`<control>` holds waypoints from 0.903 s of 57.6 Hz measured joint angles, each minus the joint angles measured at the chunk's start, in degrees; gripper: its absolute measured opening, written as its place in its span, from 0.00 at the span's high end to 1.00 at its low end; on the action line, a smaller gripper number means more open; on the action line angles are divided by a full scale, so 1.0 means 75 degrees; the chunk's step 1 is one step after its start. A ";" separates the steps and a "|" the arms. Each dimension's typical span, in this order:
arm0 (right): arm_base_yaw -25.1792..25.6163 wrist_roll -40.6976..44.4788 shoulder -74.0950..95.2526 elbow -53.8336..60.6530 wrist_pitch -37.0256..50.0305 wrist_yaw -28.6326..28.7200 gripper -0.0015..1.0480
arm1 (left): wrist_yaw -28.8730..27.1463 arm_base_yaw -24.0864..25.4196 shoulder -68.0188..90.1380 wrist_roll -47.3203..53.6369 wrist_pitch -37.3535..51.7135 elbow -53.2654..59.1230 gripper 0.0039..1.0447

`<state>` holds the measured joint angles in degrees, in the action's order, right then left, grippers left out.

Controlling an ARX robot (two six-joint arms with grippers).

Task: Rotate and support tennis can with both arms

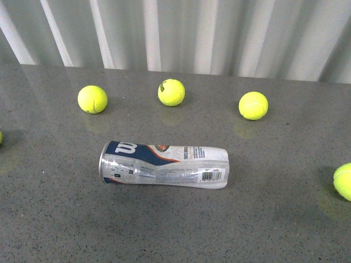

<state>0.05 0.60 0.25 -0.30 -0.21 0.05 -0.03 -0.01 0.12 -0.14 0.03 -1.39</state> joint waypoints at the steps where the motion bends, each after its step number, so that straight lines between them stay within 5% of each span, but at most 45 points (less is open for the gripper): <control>1: 0.0000 0.0003 0.0000 0.0000 0.0000 0.0000 0.97 | 0.0000 0.0000 0.0000 0.0000 0.0000 0.0000 0.06; 11: 0.0000 0.0003 0.0000 0.0000 0.0000 0.0000 0.71 | 0.0082 0.0015 0.0143 -0.0064 -0.0210 -0.0061 0.06; 15: 0.0000 0.0000 0.0000 0.0000 0.0000 0.0000 0.59 | 0.0382 0.0055 0.1510 -0.0230 -0.2515 -0.1139 0.06; 18: 0.0000 0.0000 -0.0003 0.0000 0.0000 0.0006 0.49 | 0.0364 0.0058 0.2509 -0.0245 -0.3203 -0.1813 0.06; 32: 0.0000 -0.0003 -0.0006 0.0000 0.0000 0.0000 0.07 | 0.0898 -0.0210 0.7087 -0.0286 0.0221 -0.4281 0.06; 52: 0.0000 -0.0006 -0.0006 0.0000 0.0000 0.0000 0.07 | 0.1259 -0.0629 1.2939 -0.0758 0.1000 -0.5840 0.06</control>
<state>0.05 0.56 0.21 -0.30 -0.21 0.05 9.41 -4.73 97.17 -5.82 7.53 -45.19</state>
